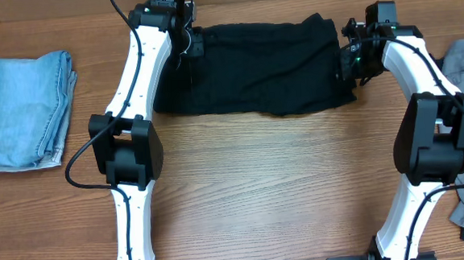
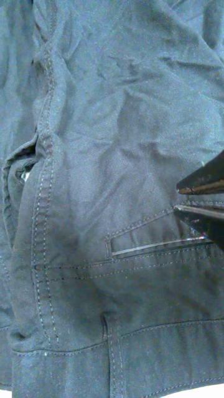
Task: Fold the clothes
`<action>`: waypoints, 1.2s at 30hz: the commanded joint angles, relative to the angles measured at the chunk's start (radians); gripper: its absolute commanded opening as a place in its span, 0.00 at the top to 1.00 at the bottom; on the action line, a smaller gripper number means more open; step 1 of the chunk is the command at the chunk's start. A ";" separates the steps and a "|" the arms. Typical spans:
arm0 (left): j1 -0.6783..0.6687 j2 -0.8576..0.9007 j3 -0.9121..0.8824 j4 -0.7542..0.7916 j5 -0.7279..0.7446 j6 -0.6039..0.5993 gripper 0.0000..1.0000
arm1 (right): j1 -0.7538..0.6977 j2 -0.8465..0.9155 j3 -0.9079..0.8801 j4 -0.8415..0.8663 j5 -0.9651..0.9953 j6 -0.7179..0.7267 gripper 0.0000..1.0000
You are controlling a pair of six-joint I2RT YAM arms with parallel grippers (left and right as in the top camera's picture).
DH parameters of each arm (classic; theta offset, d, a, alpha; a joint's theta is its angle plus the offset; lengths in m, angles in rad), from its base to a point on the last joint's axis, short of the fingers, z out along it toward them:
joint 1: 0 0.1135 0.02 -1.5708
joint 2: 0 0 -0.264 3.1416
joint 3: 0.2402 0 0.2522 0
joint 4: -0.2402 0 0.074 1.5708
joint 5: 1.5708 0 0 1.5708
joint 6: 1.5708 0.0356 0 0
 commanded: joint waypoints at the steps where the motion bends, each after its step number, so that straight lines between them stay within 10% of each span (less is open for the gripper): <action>1: -0.002 -0.016 -0.005 0.001 0.002 -0.009 0.87 | -0.006 0.004 -0.002 -0.041 -0.008 -0.014 0.96; 23: 0.000 -0.017 -0.005 0.029 -0.093 0.010 0.87 | -0.006 -0.060 0.010 -0.325 0.243 0.127 0.94; 32: -0.008 -0.019 0.025 0.031 -0.066 0.016 0.95 | -0.004 -0.063 0.280 -0.367 0.074 0.153 0.29; 36: -0.034 -0.018 0.005 0.074 -0.001 0.015 0.96 | 0.005 -0.059 0.277 -0.278 -0.106 0.151 0.40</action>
